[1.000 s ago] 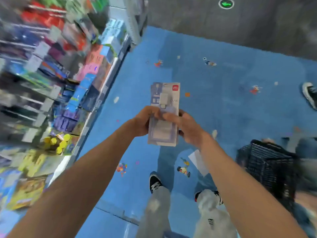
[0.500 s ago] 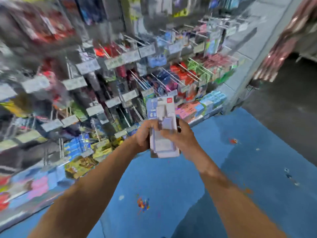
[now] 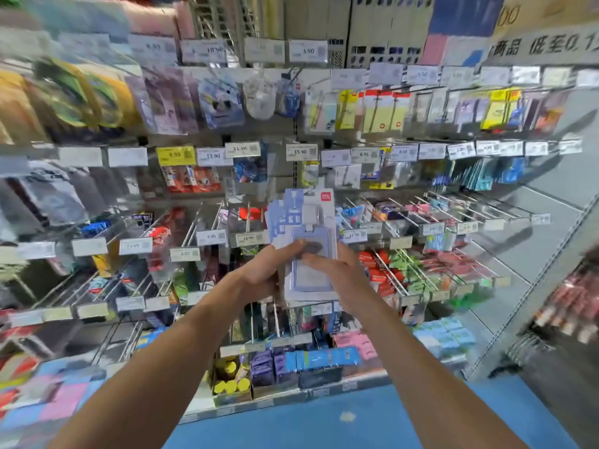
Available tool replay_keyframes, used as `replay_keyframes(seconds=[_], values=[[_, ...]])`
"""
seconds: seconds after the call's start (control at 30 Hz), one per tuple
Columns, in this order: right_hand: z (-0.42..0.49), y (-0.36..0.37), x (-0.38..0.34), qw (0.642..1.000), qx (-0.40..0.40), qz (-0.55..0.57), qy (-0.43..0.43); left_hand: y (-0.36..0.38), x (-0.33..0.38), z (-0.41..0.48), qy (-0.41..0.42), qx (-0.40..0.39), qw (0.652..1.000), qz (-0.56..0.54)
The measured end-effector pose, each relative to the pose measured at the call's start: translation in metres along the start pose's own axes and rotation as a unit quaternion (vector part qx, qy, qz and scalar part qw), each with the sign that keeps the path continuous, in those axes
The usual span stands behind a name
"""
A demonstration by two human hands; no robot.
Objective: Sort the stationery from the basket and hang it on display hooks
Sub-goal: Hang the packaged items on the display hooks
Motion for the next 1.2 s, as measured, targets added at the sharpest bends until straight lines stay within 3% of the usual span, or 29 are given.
replay_keyframes(seconds=[0.17, 0.3, 0.57, 0.73, 0.87, 0.93, 1.03, 1.2], values=[[0.022, -0.014, -0.026, 0.997, -0.050, 0.036, -0.036, 0.018, 0.024, 0.004, 0.066, 0.082, 0.994, 0.000], [0.039, -0.013, -0.040, 0.992, -0.061, 0.091, -0.058, 0.005, 0.028, 0.015, 0.111, 0.135, 0.982, -0.077], [0.077, 0.001, -0.045, 0.987, -0.098, 0.125, -0.035, -0.035, 0.043, 0.034, 0.157, 0.168, 0.969, -0.093], [0.108, -0.010, -0.042, 0.982, -0.105, 0.158, 0.003, -0.063, 0.056, 0.059, 0.164, 0.142, 0.976, -0.036], [0.119, -0.039, -0.028, 0.969, -0.106, 0.221, 0.010, -0.089, 0.057, 0.073, 0.162, 0.137, 0.975, -0.073], [0.123, -0.058, -0.013, 0.980, -0.069, 0.184, 0.016, -0.098, 0.061, 0.076, 0.158, 0.120, 0.978, -0.070], [0.136, -0.084, 0.011, 0.999, 0.027, 0.031, 0.022, -0.101, 0.078, 0.080, 0.177, 0.076, 0.980, -0.057], [0.161, -0.094, 0.018, 0.997, 0.015, -0.075, 0.009, -0.099, 0.105, 0.097, 0.201, 0.030, 0.979, -0.016]])
Point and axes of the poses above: each hand's wrist, its own z-axis towards the middle knuckle, its own y-axis out of the palm, x = y × z, the point moved 1 cm from there along z, towards the middle knuckle, and after that the axes turned 4 degrees about y, right-handed, at the moved point
